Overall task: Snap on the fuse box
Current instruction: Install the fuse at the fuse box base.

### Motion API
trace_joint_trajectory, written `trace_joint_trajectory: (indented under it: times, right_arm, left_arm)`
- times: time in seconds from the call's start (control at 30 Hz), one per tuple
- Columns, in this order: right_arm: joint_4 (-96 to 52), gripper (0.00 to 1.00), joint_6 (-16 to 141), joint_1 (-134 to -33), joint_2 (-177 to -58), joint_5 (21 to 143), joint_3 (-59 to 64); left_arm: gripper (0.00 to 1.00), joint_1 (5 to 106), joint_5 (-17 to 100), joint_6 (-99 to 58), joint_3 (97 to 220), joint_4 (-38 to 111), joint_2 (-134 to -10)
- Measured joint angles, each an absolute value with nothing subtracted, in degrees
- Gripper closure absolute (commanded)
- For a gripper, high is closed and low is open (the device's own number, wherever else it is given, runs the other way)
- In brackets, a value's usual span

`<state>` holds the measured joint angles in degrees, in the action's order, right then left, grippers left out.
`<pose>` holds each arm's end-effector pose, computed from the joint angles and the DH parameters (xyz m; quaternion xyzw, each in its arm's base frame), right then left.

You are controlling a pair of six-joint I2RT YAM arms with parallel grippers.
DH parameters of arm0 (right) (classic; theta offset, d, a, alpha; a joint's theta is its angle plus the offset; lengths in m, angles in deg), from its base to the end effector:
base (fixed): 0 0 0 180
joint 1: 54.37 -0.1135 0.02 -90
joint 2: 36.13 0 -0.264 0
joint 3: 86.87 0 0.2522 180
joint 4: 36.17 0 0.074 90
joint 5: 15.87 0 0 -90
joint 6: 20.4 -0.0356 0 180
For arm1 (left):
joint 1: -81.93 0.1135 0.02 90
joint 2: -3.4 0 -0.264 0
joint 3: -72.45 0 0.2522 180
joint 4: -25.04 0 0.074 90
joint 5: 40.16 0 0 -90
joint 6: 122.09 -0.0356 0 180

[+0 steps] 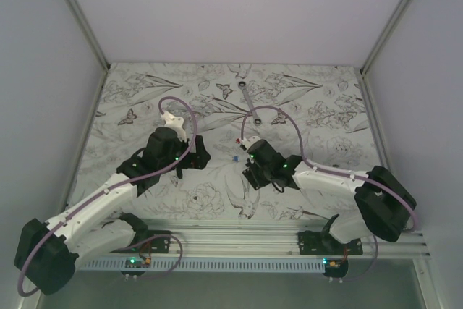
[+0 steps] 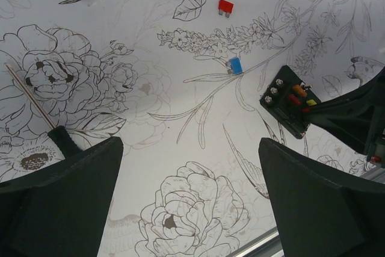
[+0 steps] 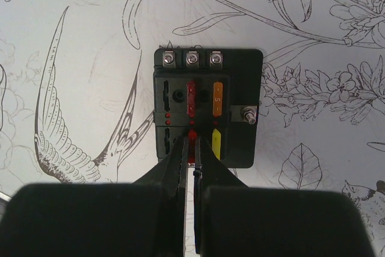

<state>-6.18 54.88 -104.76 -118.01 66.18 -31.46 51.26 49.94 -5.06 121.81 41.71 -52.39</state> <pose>0.1752 0.2040 0.1714 -0.2735 0.9154 0.0989 0.2783 0.1918 -0.1137 0.2606 0.0260 0.8340 -0.2653 0.4831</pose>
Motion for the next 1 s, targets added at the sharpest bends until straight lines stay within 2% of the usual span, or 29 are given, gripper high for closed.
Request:
trace_joint_trajectory:
  times: [0.3, 0.67, 0.73, 0.87, 1.0]
  right_arm:
    - [-9.2, 0.99, 51.0, -106.1, -117.9, 63.7, -32.9]
    - [-5.9, 0.64, 50.2, -108.9, -117.4, 60.7, -31.9]
    - [-5.0, 0.61, 50.2, -109.1, -117.4, 60.1, -31.0]
    - [-3.7, 0.61, 50.3, -109.5, -117.4, 59.0, -28.7]
    - [-2.6, 0.7, 50.4, -109.8, -117.4, 57.9, -27.3]
  left_arm:
    - [0.0, 51.3, 49.9, -4.6, 121.8, 41.7, -51.9]
    - [0.0, 51.3, 49.9, -4.6, 121.8, 41.8, -51.4]
    - [0.0, 51.2, 49.9, -4.6, 121.8, 41.8, -51.3]
    - [0.0, 51.3, 49.9, -4.6, 121.8, 41.8, -51.3]
    - [0.0, 51.3, 49.9, -4.6, 121.8, 41.8, -51.2]
